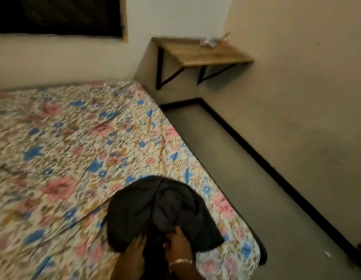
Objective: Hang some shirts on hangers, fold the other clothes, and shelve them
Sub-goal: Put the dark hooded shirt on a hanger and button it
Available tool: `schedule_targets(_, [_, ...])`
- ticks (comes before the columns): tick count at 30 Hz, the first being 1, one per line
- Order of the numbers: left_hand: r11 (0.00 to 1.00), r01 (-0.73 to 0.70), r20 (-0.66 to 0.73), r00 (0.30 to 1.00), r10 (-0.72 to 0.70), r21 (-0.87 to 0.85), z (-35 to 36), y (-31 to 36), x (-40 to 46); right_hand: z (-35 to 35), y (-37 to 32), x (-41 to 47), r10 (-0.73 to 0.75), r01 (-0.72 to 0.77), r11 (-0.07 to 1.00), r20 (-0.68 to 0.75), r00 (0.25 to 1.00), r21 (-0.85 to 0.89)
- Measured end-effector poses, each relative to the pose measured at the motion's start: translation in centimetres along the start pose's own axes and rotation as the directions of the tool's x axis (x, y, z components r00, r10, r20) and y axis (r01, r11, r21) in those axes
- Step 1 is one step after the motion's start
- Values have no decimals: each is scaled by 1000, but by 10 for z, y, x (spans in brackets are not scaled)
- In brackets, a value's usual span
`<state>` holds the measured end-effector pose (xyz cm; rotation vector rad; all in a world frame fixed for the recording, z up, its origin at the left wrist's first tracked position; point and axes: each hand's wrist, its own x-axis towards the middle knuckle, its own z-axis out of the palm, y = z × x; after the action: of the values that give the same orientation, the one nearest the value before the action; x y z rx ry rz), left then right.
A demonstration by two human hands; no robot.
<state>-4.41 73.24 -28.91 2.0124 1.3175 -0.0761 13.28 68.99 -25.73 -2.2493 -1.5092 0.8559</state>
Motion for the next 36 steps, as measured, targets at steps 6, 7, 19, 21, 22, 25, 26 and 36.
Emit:
schedule_targets(6, [939, 46, -159, 982, -106, -340, -46, 32, -83, -55, -79, -54, 72, -9, 965, -232, 970, 262])
schedule_targets(7, [899, 56, -142, 981, -130, -434, -58, 36, -103, -61, -99, -70, 16, 42, 961, -205, 979, 273])
schedule_targets(19, [892, -212, -527, 849, -33, -399, -221, 13, -325, -111, -297, -235, -626, 584, 709, -28, 779, 395])
schedule_targets(21, [881, -281, -644, 764, -35, -381, -255, 12, -357, -127, -340, -250, -666, 604, 644, -45, 745, 469])
schedule_targets(22, [868, -307, -701, 710, -63, -390, -272, 14, -369, -136, -361, -256, -682, 619, 600, -80, 727, 507])
schedule_targets(25, [800, -442, -839, 528, -134, -406, -325, 24, -415, -161, -421, -280, -730, 699, 398, -257, 634, 594])
schedule_targets(26, [785, -496, -875, 470, -118, -372, -344, 28, -430, -165, -438, -287, -740, 711, 333, -295, 604, 620])
schedule_targets(36, [934, -336, -913, 406, 30, -119, -411, -56, -529, -144, -464, -265, -695, 770, 533, -337, 635, 351])
